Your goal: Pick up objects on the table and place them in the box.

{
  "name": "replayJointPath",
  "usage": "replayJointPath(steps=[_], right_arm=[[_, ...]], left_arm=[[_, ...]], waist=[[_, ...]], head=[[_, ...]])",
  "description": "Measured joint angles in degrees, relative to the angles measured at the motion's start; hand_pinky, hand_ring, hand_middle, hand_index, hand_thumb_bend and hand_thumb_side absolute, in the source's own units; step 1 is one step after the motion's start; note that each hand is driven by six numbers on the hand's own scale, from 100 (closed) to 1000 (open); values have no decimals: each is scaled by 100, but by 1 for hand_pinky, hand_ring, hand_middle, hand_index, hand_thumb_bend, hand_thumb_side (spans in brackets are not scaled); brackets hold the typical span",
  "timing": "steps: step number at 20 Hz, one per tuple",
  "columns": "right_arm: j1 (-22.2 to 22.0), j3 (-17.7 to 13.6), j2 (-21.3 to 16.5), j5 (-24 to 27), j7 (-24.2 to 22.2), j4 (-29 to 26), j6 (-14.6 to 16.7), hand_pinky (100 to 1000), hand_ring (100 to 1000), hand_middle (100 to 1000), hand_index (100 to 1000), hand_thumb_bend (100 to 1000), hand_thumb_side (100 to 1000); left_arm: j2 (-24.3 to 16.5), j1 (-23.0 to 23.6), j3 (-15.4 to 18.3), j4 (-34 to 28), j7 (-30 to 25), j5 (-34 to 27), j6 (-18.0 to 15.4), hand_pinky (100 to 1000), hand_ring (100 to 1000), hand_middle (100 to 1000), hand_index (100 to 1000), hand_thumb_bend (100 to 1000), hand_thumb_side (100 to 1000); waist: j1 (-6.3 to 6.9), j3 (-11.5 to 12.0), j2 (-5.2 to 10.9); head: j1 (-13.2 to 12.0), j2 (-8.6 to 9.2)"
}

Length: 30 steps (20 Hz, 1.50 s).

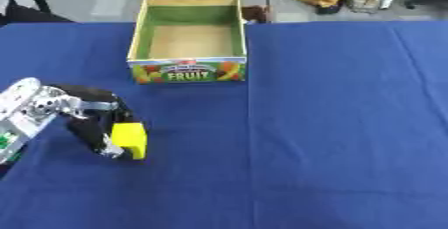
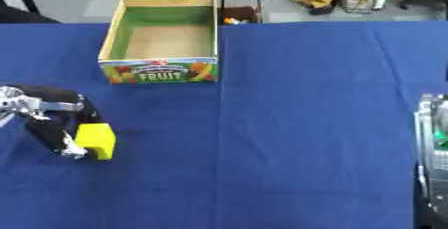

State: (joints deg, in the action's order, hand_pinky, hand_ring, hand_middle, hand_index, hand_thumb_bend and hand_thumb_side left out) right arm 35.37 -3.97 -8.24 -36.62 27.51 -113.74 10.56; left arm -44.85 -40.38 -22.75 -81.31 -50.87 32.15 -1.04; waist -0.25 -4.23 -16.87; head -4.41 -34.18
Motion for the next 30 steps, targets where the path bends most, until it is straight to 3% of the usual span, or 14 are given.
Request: replayJointPath(steps=[7,23,30], right_arm=[[1,-24,1,0,25,0,-9,724,819,629,844,100,926],[-11,-25,1,0,47,0,-26,725,819,630,844,100,926],[-17,-25,-1,0,43,0,-32,725,819,630,844,100,927]], left_arm=[[46,17,3,50,192,47,24,407,516,440,614,375,537],[-117,-11,325,-483,555,162,181,389,490,423,595,188,535],[-275,-190,513,-803,513,152,314,386,494,419,594,171,544]], waist=[[-17,-1,-2],[-18,39,10],[-1,77,35]], head=[[-1,3],[2,17],[1,47]])
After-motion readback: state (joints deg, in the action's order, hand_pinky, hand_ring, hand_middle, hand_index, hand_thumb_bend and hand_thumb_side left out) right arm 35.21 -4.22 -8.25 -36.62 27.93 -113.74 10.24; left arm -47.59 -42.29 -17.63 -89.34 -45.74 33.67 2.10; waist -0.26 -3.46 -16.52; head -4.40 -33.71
